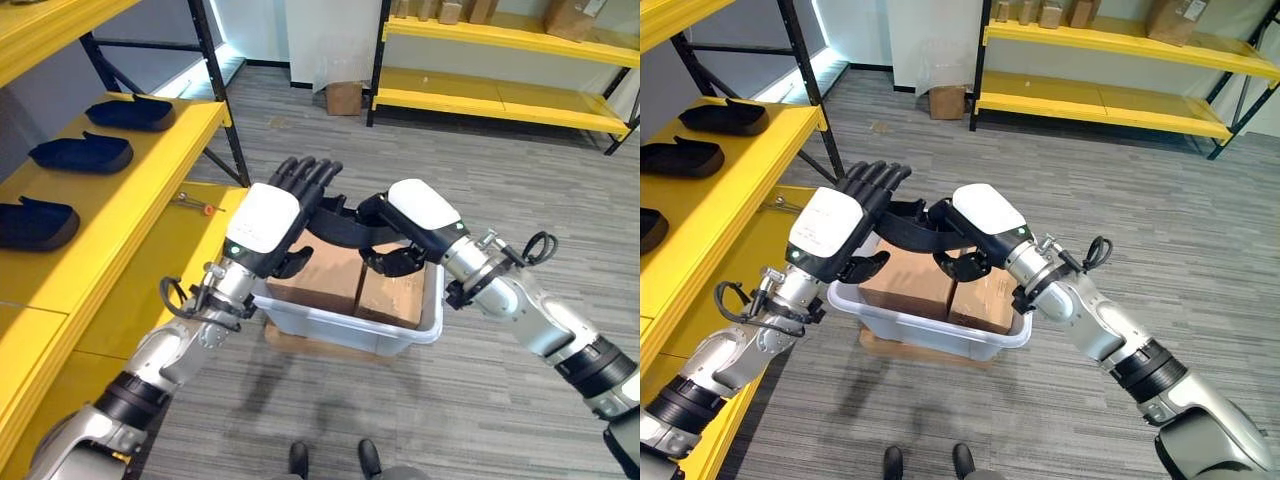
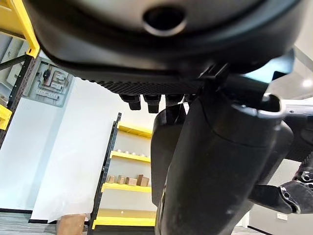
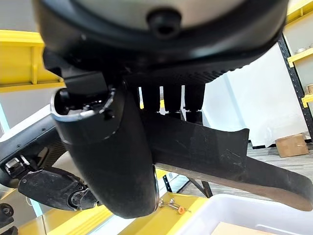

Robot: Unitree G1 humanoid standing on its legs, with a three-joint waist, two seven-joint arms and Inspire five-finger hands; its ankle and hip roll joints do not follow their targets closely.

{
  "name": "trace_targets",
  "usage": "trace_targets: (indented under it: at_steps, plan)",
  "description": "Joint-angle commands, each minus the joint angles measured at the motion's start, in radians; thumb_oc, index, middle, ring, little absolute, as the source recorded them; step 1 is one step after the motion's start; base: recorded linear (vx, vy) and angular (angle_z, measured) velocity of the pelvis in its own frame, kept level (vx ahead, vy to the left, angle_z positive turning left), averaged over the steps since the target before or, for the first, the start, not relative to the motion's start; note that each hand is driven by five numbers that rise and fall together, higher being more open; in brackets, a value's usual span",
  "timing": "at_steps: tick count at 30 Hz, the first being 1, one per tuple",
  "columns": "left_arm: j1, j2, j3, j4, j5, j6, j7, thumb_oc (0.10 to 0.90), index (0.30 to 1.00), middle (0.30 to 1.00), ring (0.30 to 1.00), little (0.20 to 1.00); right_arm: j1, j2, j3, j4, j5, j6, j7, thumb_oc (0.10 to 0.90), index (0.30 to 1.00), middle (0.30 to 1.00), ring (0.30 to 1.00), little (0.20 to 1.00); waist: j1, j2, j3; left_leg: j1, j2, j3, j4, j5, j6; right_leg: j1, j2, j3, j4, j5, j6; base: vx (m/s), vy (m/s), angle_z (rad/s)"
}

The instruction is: Move parts from the plastic box to the shelf.

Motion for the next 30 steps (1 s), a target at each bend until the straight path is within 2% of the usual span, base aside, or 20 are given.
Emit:
trace_targets:
  at_steps: [1, 17, 30]
  plan:
    - [-0.023, -0.029, 0.015, 0.048, 0.008, -0.005, 0.075, 0.9, 1.0, 1.0, 1.0, 1.0, -0.007, 0.059, -0.126, -0.035, 0.045, -0.044, -0.073, 0.4, 0.3, 0.3, 0.3, 0.3, 0.011, -0.036, -0.215, 0.015, 0.084, 0.019, 0.005, -0.048, -0.039, -0.046, -0.076, -0.017, 0.05, -0.025, 0.1, 0.0, 0.0, 0.0]
    - [-0.098, -0.086, -0.057, 0.052, 0.004, -0.009, 0.064, 0.9, 1.0, 1.0, 1.0, 1.0, -0.019, 0.085, -0.118, -0.026, 0.045, -0.039, -0.078, 0.4, 0.3, 0.3, 0.3, 0.3, -0.004, -0.033, -0.208, 0.019, 0.087, 0.024, 0.005, -0.055, -0.037, -0.046, -0.072, -0.006, 0.049, -0.031, 0.096, 0.0, 0.0, 0.0]
    - [-0.161, -0.086, -0.136, 0.038, 0.039, -0.031, 0.04, 0.9, 1.0, 1.0, 1.0, 1.0, -0.037, 0.096, -0.096, -0.016, 0.05, -0.039, -0.074, 0.4, 0.3, 0.3, 0.3, 0.3, -0.014, -0.026, -0.206, 0.027, 0.083, 0.032, 0.006, -0.06, -0.033, -0.05, -0.073, 0.008, 0.056, -0.03, 0.096, 0.01, 0.004, -0.03]
